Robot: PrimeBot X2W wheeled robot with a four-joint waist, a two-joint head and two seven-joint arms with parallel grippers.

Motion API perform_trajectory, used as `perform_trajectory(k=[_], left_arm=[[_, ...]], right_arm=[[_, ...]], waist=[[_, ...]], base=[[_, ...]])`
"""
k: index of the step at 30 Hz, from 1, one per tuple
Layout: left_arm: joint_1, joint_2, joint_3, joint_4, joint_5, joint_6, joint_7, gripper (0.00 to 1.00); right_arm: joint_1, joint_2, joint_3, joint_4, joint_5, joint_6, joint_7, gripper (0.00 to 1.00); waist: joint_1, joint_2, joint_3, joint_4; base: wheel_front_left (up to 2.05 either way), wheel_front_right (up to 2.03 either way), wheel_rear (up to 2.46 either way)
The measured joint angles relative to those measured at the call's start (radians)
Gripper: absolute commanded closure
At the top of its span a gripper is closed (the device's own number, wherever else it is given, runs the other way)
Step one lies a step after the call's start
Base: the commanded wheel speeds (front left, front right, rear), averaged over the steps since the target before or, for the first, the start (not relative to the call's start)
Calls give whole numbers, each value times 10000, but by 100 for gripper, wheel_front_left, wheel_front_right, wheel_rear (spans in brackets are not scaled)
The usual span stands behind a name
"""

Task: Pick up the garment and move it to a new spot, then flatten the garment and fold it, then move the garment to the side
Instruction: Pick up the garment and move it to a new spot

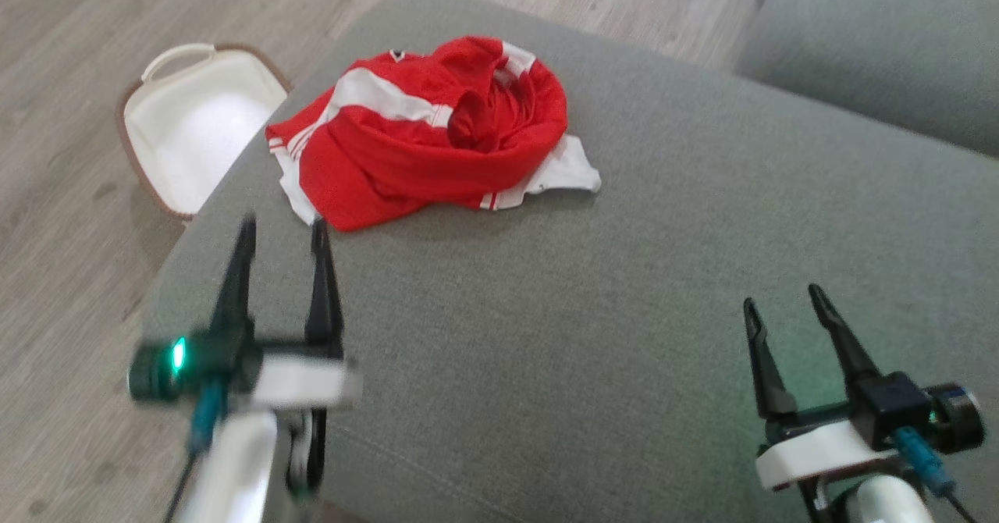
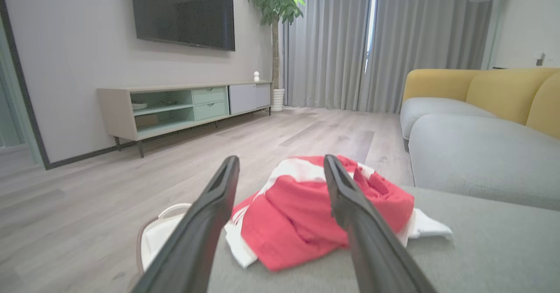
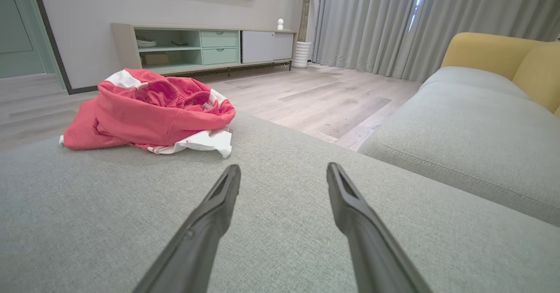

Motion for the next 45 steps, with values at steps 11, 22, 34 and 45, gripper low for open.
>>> perform_trajectory(k=[11,22,34,45], left_arm=[[-4583,249,-115,2107,-109,-1064,1567,0],[-8511,654,71,5754,-1315,-1662,5239,0],[-9003,861,146,8792,-1540,-1498,6890,91],[-9853,897,-82,8799,-1563,-1664,4669,100]], right_arm=[[-83,-623,-198,-842,-215,0,0,0],[-806,-1680,-15,-1469,-385,0,-4,0],[-409,-2591,-558,-2065,-385,0,-4,0],[-775,-2217,-86,-1770,-228,0,-4,0]], waist=[[3,0,1101,-207],[1,0,2293,-1265],[3,0,3568,-1774],[1,0,3099,-1824]], base=[[0,0,0],[0,0,0],[0,0,0],[0,0,0]])
